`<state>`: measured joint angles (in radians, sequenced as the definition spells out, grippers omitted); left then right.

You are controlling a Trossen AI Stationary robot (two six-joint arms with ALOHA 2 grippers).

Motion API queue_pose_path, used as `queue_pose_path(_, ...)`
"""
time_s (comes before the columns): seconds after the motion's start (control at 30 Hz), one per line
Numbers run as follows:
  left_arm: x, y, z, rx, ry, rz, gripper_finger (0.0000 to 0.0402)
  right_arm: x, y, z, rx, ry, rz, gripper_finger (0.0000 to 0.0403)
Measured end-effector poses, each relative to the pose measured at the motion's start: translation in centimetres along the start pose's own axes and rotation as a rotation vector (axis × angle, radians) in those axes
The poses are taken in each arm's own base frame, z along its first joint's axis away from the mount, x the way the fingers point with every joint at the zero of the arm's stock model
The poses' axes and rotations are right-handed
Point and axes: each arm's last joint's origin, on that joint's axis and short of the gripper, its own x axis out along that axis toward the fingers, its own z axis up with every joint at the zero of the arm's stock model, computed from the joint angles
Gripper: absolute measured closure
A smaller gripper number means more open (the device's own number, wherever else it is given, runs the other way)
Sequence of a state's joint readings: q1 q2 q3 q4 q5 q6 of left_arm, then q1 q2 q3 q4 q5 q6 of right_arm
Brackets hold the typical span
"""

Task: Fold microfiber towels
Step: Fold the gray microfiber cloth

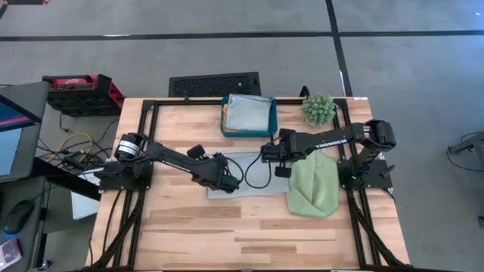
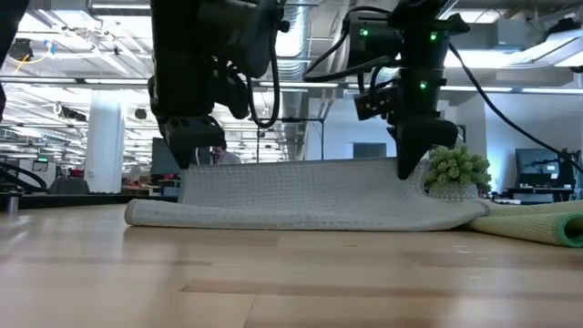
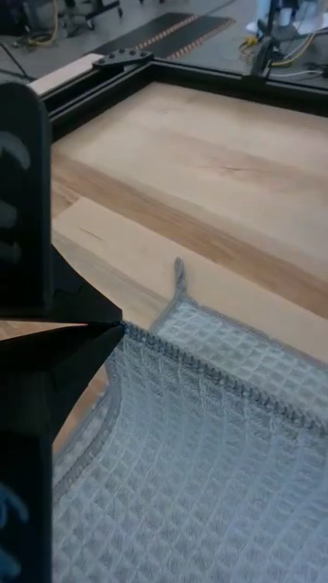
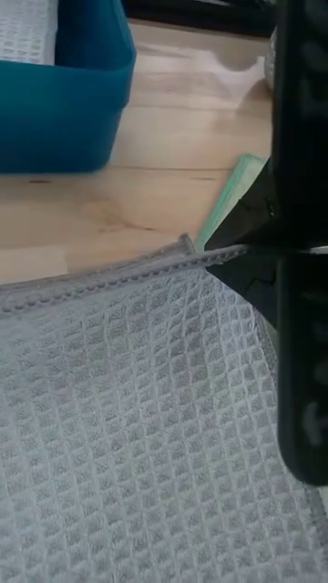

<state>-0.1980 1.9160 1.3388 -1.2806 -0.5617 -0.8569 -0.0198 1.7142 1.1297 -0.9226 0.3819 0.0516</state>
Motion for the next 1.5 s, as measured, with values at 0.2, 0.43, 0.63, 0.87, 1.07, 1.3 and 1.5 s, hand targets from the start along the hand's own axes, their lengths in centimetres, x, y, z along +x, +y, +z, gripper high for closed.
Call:
queue_pose_path(0.2, 0.4, 0.4, 0.4, 0.009, 0.032, -0.007, 0.0399, 0.2, -0.2, 0.1, -0.02, -0.009, 0.067, 0.0365)
queue_pose_path(0.43, 1.1, 1.2, 1.0, 0.019, 0.053, 0.001, 0.0348, 0.3, -0.3, 0.6, -0.038, -0.053, 0.093, 0.0325)
queue_pose_path(0.63, 1.6, 1.8, 1.6, 0.021, 0.034, 0.038, 0.0289, 0.4, -0.7, 0.9, -0.022, -0.08, 0.089, 0.0278)
queue_pose_path(0.87, 1.1, 0.9, 0.9, 0.159, 0.118, -0.084, 0.0265, -0.1, -0.5, 0.8, -0.017, -0.089, 0.093, 0.0245)
queue_pose_path(1.07, -1.1, -1.8, -1.4, 0.323, 0.066, -0.176, 0.0264, -3.2, 1.3, 0.0, -0.028, -0.173, 0.114, 0.0242)
queue_pose_path(1.3, -3.9, -5.2, -4.4, 0.404, -0.05, -0.315, 0.0264, -6.5, 4.3, -0.9, -0.071, -0.309, 0.159, 0.0248)
queue_pose_path(1.5, -5.5, -7.3, -5.8, 0.464, -0.161, -0.429, 0.0264, -7.3, 7.0, -1.2, -0.151, -0.352, 0.182, 0.0248)
